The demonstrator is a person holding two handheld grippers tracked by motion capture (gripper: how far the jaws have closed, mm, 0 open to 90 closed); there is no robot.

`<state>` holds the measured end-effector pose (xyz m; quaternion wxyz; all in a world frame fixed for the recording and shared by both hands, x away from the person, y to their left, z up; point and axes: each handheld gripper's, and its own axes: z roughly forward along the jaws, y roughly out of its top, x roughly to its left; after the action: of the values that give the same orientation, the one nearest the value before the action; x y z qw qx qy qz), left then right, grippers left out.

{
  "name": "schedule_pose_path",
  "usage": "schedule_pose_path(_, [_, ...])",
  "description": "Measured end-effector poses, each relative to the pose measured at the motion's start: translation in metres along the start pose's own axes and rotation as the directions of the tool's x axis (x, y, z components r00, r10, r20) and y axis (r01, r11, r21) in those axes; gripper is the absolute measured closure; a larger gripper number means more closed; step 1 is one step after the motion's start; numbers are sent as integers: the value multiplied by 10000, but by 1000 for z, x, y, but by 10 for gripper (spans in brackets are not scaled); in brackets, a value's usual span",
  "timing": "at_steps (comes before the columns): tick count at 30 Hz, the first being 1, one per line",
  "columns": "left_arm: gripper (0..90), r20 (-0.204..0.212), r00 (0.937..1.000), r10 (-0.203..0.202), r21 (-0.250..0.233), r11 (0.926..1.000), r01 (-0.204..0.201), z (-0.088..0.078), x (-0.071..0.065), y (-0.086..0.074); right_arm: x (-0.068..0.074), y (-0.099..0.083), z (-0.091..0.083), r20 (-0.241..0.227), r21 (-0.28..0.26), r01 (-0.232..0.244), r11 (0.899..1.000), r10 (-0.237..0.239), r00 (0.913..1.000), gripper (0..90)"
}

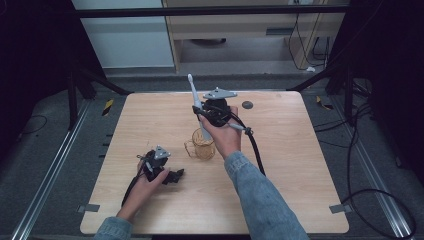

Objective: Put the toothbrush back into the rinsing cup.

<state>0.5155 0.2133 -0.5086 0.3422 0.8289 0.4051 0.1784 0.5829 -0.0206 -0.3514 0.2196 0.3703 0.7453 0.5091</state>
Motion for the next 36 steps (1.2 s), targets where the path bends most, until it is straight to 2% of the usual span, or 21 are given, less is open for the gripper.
schedule_pose_path(6, [0,0,10000,-1,-4,10000,1,0,0,0,5,-3,1,-82,181,83,9998,-82,9999,671])
schedule_pose_path(21, [0,9,10000,23,29,10000,-23,0,0,0,6,-20,9,-181,784,402,9961,-389,9991,670])
schedule_pose_path(36, [0,7,10000,26,33,10000,-26,0,0,0,6,-35,15,-193,1099,403,9931,-384,9991,670])
